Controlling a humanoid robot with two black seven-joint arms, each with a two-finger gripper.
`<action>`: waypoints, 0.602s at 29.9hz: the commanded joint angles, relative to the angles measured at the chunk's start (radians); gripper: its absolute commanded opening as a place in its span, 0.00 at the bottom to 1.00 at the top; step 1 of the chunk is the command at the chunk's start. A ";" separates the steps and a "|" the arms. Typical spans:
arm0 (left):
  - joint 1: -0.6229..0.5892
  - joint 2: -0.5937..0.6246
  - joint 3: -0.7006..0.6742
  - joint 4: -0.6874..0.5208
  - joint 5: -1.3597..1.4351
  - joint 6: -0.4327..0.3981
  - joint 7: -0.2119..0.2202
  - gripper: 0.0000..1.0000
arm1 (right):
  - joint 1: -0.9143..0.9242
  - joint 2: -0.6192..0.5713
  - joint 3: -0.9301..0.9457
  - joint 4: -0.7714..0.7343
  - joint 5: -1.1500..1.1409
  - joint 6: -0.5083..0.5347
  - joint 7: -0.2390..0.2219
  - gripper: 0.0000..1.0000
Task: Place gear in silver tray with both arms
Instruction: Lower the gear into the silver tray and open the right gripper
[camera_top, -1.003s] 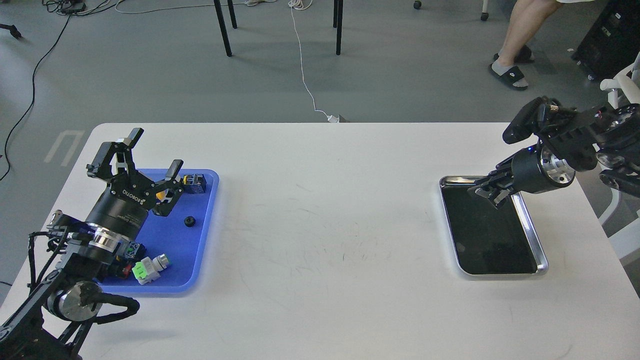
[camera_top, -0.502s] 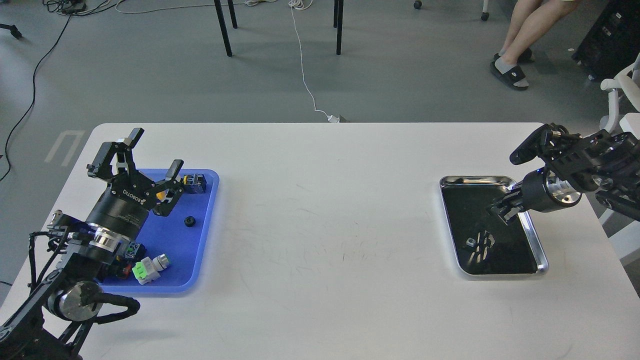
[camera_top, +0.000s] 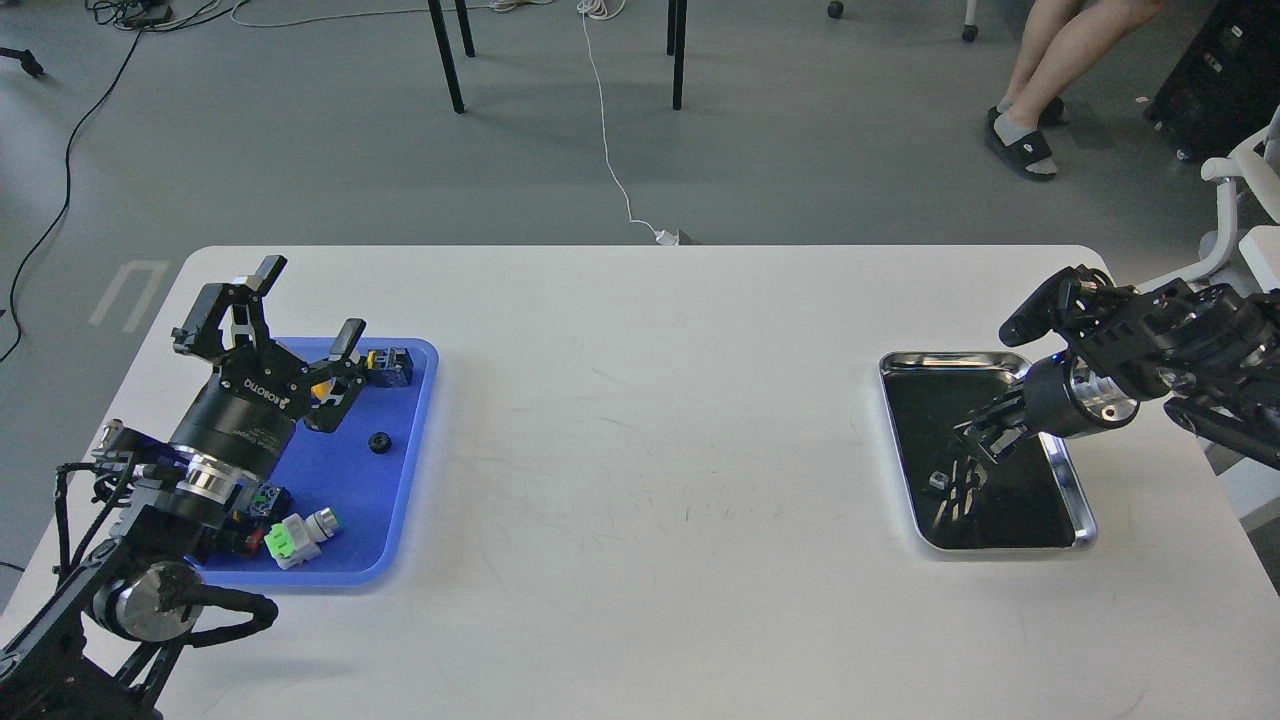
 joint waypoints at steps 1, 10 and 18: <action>-0.004 0.000 0.002 0.000 0.000 0.000 0.000 0.98 | -0.004 0.022 0.000 -0.024 0.000 -0.008 0.000 0.16; -0.003 0.004 0.001 0.000 -0.002 0.000 0.000 0.98 | -0.012 0.034 0.000 -0.030 0.003 -0.007 0.000 0.33; -0.003 0.004 0.001 0.000 0.000 0.000 0.000 0.98 | -0.012 0.019 0.000 -0.016 0.017 -0.005 0.000 0.69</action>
